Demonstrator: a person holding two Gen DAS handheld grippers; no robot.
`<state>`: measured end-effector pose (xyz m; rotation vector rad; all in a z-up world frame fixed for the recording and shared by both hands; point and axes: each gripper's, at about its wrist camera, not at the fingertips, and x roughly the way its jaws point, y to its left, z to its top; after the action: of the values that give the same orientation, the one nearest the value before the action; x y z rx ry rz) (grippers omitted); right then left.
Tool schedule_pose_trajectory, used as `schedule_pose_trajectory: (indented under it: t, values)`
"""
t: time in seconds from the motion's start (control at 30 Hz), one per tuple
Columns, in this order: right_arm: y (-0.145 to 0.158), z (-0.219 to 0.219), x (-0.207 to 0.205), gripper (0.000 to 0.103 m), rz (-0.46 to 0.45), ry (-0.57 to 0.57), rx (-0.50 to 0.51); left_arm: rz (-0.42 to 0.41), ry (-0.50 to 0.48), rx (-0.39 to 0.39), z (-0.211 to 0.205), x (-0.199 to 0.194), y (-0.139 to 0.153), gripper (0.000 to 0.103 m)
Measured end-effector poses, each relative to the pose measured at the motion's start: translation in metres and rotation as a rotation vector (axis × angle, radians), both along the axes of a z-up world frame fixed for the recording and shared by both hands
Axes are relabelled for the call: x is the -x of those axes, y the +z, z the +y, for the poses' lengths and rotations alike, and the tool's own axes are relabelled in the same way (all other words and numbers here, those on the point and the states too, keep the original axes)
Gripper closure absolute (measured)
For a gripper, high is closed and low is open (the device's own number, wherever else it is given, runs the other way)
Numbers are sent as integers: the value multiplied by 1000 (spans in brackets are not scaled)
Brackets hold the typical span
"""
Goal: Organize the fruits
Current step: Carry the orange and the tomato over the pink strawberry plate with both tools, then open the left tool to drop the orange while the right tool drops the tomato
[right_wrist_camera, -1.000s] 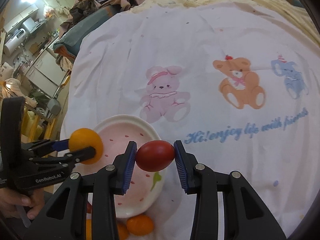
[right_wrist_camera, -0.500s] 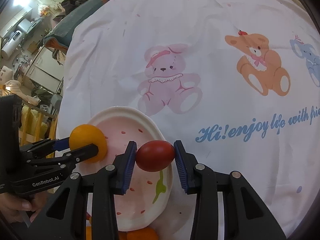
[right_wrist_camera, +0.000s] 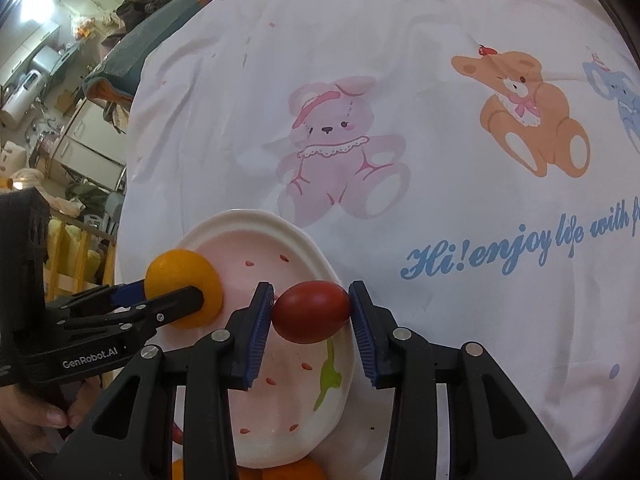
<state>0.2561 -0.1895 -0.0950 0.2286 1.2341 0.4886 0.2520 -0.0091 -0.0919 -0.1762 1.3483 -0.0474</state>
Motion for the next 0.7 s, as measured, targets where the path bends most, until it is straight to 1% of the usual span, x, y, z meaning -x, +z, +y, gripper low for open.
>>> schedule_pose_trajectory:
  t: [0.17, 0.23, 0.27, 0.3, 0.33, 0.37, 0.43, 0.53, 0.7]
  values:
    - [2, 5, 2, 59, -20, 12, 31, 4, -1, -9, -2, -1, 0, 50]
    - [3, 5, 1, 55, -15, 10, 14, 5, -8, -11, -3, 0, 1, 49]
    - [5, 5, 0, 52, -21, 9, 5, -1, -9, 1, -3, 0, 1, 45]
    - [6, 5, 1, 43, -27, 9, 4, -8, -5, 3, -3, 1, 3, 38]
    - [8, 6, 1, 39, -38, 9, 10, -19, 2, -5, -2, 1, 5, 23]
    - [11, 7, 2, 34, -54, 9, 11, -39, 8, -15, -2, 3, 9, 19]
    - [14, 7, 2, 33, -58, 11, 1, -54, 8, -24, -2, 3, 12, 18]
    - [16, 3, 1, 33, -54, 0, -12, -55, 13, -12, 1, 4, 16, 18]
    - [24, -9, 0, 33, -71, -41, -24, -98, -10, -49, 1, 12, 26, 18]
